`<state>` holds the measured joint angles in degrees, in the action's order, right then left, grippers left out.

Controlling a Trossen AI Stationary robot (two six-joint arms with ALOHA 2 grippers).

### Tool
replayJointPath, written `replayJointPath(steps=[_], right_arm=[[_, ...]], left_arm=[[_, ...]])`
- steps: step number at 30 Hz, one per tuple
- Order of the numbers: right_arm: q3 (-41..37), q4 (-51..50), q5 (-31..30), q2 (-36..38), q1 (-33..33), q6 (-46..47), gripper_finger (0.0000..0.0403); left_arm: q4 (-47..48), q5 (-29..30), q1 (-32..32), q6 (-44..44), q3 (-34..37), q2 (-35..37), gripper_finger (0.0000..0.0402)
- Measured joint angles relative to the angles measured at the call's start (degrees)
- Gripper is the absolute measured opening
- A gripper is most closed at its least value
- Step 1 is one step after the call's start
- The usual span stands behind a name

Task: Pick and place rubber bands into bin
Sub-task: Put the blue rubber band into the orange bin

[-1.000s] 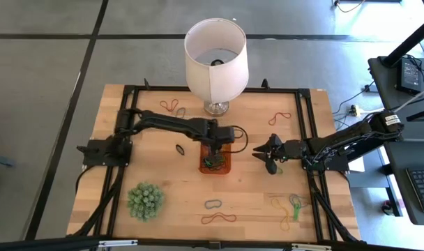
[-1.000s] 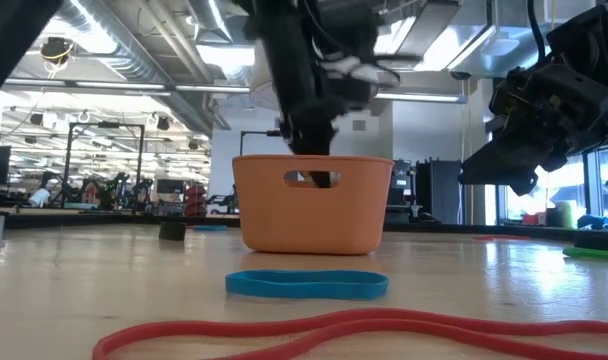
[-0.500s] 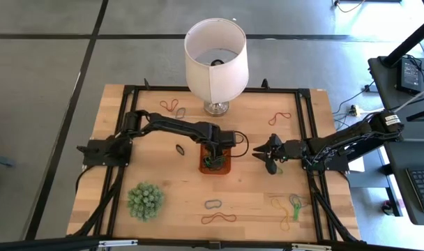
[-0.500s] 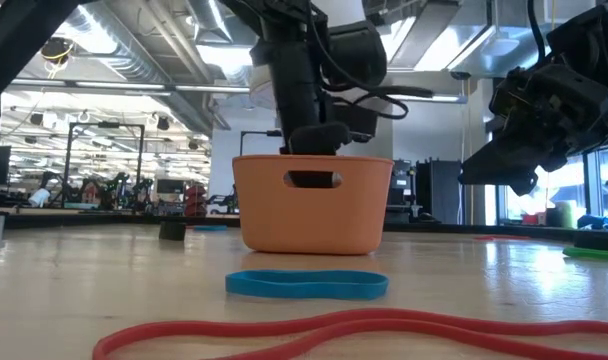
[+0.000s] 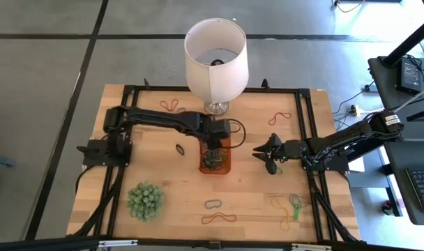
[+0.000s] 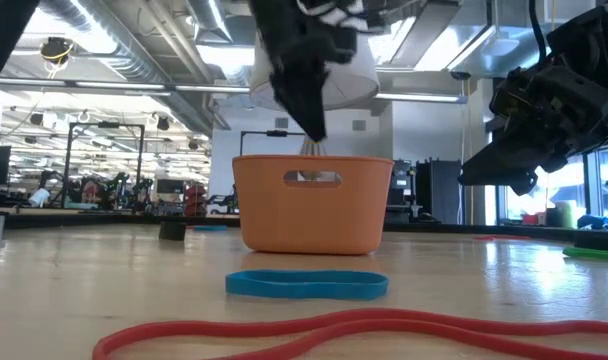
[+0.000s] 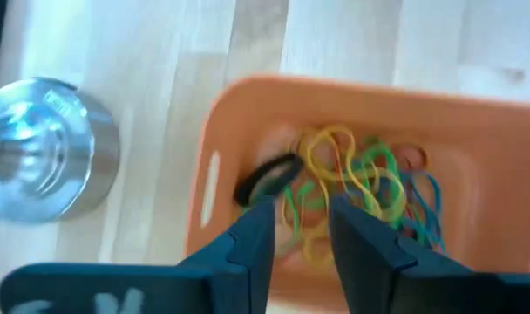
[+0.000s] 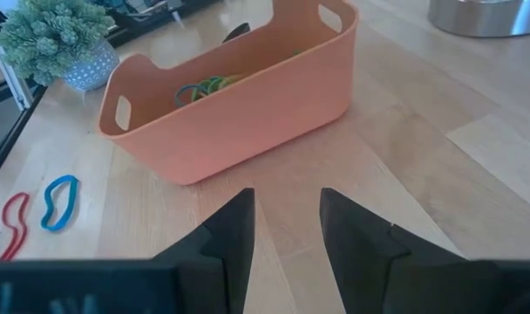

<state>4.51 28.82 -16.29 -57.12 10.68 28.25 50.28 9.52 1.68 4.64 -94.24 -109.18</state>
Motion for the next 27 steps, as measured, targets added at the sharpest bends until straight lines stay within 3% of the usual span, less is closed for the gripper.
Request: replayJointPath(steps=[5,8,13,20,24,27], right_arm=[[0.00,0.11,0.02,-0.01,0.04,0.07,0.0136],[0.00,0.11,0.02,-0.01,0.04,0.03,0.0136],[0.00,-0.02,0.02,-0.01,0.04,2.74,0.0135],[0.00,-2.73,0.04,-0.68,0.04,5.79,0.0135],[0.03,-3.51,0.04,-0.64,0.04,2.61,0.0133],[2.43,-7.57,2.07,-0.64,0.04,3.42,0.0109]], left_arm=[[5.64,2.34,-2.69,0.09,0.51,2.75,0.0077],[2.78,6.57,-5.37,-2.80,5.17,5.19,0.0051],[-5.46,8.95,-8.90,0.38,20.26,12.53,0.0005],[-19.95,8.96,-11.98,7.01,42.59,28.37,0.0001],[-26.93,9.93,-12.56,7.67,51.80,37.36,0.0002],[-30.46,10.76,-12.50,6.64,56.58,43.25,0.0001]])
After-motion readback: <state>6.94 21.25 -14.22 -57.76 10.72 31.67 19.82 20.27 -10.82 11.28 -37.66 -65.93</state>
